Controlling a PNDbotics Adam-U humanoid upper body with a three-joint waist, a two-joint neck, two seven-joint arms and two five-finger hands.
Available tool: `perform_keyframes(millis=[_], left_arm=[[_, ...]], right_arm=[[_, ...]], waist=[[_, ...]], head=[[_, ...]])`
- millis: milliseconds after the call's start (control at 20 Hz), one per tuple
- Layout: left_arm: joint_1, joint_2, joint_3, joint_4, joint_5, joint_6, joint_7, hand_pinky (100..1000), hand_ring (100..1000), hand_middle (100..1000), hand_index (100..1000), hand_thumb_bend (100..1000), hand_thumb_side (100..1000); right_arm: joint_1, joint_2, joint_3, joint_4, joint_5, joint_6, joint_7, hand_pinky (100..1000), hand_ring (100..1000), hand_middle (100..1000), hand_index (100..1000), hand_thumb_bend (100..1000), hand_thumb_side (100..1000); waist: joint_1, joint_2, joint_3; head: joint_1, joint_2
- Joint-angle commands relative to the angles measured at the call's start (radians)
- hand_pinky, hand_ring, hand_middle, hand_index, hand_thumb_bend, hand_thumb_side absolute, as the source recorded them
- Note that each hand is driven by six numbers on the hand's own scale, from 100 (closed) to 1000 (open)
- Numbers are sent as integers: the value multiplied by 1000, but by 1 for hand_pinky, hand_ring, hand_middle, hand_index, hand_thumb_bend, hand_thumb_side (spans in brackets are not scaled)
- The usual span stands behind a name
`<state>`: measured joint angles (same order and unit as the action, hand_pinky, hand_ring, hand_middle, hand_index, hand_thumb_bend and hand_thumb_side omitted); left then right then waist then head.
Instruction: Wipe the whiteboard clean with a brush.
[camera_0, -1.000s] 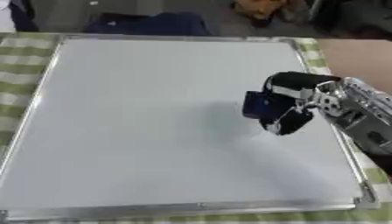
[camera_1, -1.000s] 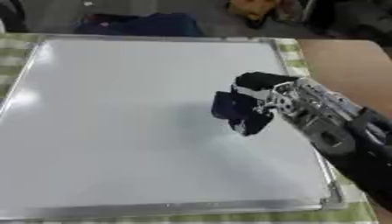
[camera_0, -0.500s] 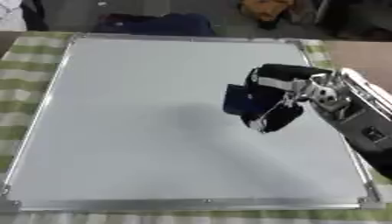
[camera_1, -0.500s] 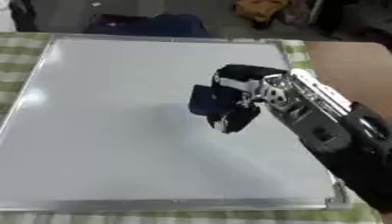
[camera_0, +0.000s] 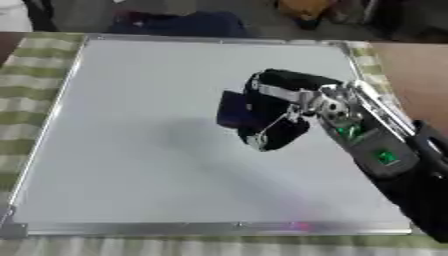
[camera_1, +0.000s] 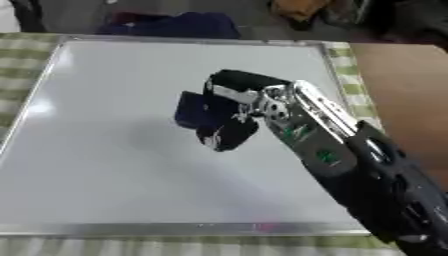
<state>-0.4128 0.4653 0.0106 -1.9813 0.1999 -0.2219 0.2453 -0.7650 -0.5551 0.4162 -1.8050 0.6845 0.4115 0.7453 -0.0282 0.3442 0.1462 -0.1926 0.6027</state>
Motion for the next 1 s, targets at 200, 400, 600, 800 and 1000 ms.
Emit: perform_keyframes(millis=[200,400,600,800,1000], left_arm=[[-4,12,3,-19,2,1,-4,674,854,798,849,253,1000],[-4,10,2,-19,1,2,-5,674,854,799,849,249,1000],[-3,11,2,-19,-2,6,-5,674,854,799,849,248,1000],[-5,10,3,-19,-3,7,-5,674,854,800,849,248,1000],[-5,11,3,-19,-3,8,-5,674,854,800,849,248,1000]], right_arm=[[-6,34,20,53,73,-26,10,295,453,289,135,100,116],[2,53,37,90,94,-43,13,303,460,292,133,100,120],[9,57,52,104,80,-72,28,314,469,292,120,100,122],[12,50,62,91,31,-100,69,322,473,291,100,100,121],[13,36,59,58,-40,-110,112,339,480,289,100,100,135]], waist=[[4,-11,4],[4,-4,7],[3,2,10],[2,7,11],[1,8,10]], head=[[-4,4],[-4,0],[-3,-4],[0,-9],[2,-11]])
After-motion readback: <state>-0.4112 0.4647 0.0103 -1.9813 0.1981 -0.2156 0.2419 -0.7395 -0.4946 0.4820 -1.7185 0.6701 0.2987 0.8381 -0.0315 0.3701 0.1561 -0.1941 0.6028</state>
